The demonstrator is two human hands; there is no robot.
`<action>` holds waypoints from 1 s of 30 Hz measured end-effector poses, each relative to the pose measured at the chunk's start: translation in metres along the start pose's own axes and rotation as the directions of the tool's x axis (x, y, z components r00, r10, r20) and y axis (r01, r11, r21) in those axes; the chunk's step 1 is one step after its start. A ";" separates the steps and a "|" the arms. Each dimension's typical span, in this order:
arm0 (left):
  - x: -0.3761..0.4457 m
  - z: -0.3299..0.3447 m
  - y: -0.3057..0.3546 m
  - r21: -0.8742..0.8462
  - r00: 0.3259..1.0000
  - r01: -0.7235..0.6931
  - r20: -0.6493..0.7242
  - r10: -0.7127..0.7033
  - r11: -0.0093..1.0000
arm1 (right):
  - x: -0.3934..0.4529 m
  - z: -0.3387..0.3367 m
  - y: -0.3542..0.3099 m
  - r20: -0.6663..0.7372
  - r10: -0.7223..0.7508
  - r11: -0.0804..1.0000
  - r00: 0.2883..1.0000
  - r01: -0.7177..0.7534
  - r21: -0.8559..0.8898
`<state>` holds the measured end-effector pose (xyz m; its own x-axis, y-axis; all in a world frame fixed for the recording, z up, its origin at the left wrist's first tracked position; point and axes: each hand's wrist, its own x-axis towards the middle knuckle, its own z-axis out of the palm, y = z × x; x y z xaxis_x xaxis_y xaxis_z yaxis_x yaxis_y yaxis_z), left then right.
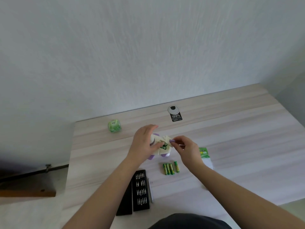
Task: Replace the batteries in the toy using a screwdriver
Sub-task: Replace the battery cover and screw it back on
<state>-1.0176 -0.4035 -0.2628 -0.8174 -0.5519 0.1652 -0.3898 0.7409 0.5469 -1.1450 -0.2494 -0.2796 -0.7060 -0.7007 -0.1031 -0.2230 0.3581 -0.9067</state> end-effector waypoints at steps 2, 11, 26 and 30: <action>0.001 0.005 -0.009 0.043 0.989 -0.038 0.141 0.031 0.998 | 0.002 0.005 -0.003 0.027 0.034 0.999 0.999 -0.035 0.018; 0.001 0.021 -0.018 0.083 0.984 -0.041 0.178 0.026 0.996 | 0.008 0.018 0.004 0.070 0.038 0.996 0.997 -0.032 -0.078; 0.009 0.021 -0.010 0.149 0.976 0.001 0.215 -0.033 0.989 | 0.011 0.020 0.009 0.078 -0.014 0.977 0.997 0.030 -0.211; 0.006 0.021 -0.011 0.141 0.978 0.002 0.207 -0.031 0.990 | 0.011 0.021 0.012 0.084 -0.091 0.947 0.992 0.113 -0.301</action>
<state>-1.0273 -0.4075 -0.2851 -0.8747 -0.4840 -0.0252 -0.4474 0.7863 0.4261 -1.1415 -0.2659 -0.3006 -0.6236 -0.7799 -0.0538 -0.4933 0.4459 -0.7469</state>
